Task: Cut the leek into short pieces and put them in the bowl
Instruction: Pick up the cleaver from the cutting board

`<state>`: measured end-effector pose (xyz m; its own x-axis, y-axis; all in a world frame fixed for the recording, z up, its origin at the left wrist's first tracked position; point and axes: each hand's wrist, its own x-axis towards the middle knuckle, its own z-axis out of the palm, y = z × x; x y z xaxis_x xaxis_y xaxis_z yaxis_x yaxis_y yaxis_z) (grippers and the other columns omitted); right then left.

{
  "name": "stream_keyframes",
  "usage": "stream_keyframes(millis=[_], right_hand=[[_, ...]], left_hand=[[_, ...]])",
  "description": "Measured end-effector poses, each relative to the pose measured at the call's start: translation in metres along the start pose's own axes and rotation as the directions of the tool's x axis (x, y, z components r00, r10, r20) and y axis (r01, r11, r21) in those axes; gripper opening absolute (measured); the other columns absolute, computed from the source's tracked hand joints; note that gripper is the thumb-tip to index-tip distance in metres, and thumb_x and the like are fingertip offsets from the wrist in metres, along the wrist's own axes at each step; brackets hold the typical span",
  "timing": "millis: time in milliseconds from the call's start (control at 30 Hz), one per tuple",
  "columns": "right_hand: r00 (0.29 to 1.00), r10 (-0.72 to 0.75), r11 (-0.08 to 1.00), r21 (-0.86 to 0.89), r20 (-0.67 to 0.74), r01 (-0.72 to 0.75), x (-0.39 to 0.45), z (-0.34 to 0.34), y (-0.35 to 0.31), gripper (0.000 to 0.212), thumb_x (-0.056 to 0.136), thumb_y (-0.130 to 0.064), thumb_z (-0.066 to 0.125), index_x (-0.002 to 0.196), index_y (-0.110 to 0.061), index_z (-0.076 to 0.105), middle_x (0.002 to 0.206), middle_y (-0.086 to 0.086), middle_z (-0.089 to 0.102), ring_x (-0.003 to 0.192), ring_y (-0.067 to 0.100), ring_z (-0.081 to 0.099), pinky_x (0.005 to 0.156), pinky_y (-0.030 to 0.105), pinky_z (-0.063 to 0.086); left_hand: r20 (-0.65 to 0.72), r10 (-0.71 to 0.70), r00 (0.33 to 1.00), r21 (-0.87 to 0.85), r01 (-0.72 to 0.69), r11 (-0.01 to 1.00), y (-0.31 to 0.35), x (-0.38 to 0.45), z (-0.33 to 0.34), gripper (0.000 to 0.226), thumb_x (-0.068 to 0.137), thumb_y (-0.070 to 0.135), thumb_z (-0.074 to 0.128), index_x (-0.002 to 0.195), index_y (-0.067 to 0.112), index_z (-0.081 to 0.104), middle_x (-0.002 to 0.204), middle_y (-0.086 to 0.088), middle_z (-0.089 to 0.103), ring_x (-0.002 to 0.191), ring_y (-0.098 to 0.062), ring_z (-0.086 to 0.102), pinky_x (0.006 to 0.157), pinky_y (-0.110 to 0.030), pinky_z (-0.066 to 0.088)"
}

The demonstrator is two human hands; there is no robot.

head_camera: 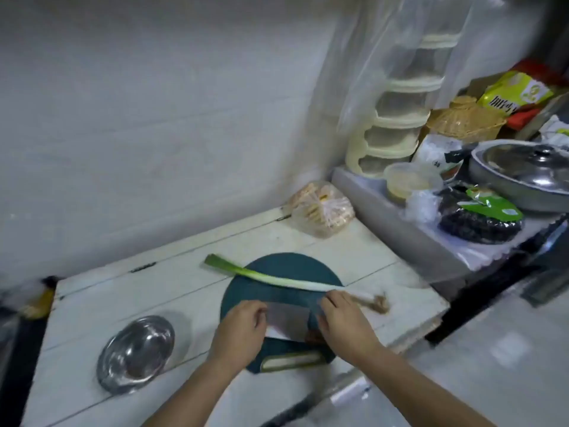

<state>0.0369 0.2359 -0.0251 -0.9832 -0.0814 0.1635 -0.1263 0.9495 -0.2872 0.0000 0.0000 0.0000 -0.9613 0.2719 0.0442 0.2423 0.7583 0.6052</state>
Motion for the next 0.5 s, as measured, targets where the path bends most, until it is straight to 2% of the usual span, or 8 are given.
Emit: stream_keyframes(millis=[100,200,300,400,500], right_hand=[[0.984,0.045,0.999,-0.028,0.173,-0.041,-0.034,0.044,0.006,0.039,0.093,-0.035,0.046,0.126,-0.019,0.06,0.122,0.005,0.061,0.108,0.029,0.056,0.092,0.041,0.05],[0.967,0.04,0.997,-0.07,0.251,-0.023,-0.04,0.06,-0.004,0.046,0.097,-0.03,0.047,0.142,-0.022,0.046,0.132,0.005,0.057,0.116,0.03,0.051,0.101,0.042,0.044],[0.947,0.044,0.987,-0.162,0.318,0.009,-0.029,0.065,-0.009,0.071,0.092,-0.015,0.059,0.153,-0.022,0.024,0.137,0.007,0.049,0.119,0.032,0.044,0.103,0.043,0.04],[0.907,-0.001,0.993,-0.11,0.422,0.052,-0.026,0.056,-0.011,0.097,0.085,-0.004,0.07,0.157,-0.025,0.009,0.139,0.008,0.043,0.123,0.03,0.04,0.103,0.041,0.041],[0.917,-0.015,0.995,-0.083,0.399,0.052,-0.04,0.047,-0.01,0.109,0.079,-0.002,0.074,0.156,-0.027,0.002,0.132,0.008,0.044,0.114,0.025,0.041,0.092,0.035,0.049]], left_hand=[[-0.001,-0.197,0.98,-0.072,0.196,0.978,-0.026,-0.034,0.015,0.021,0.094,0.013,0.058,0.107,0.021,0.072,0.105,0.004,0.07,0.091,-0.015,0.064,0.081,-0.033,0.053],[-0.042,-0.262,0.964,-0.098,0.257,0.961,-0.04,-0.053,0.021,0.022,0.096,0.011,0.057,0.112,0.017,0.071,0.107,0.005,0.068,0.092,-0.012,0.062,0.08,-0.026,0.049],[-0.086,-0.313,0.946,-0.142,0.299,0.943,-0.044,-0.053,0.019,0.024,0.097,0.01,0.056,0.115,0.019,0.069,0.11,0.009,0.066,0.098,-0.01,0.061,0.082,-0.023,0.046],[-0.144,-0.324,0.935,-0.197,0.294,0.935,-0.05,-0.044,0.018,0.026,0.096,0.006,0.055,0.115,0.02,0.065,0.109,0.009,0.065,0.1,-0.011,0.062,0.081,-0.025,0.049],[-0.208,-0.383,0.9,-0.299,0.314,0.901,-0.054,-0.025,0.02,0.027,0.092,0.001,0.055,0.109,0.022,0.06,0.106,0.005,0.064,0.098,-0.016,0.062,0.08,-0.034,0.053]])
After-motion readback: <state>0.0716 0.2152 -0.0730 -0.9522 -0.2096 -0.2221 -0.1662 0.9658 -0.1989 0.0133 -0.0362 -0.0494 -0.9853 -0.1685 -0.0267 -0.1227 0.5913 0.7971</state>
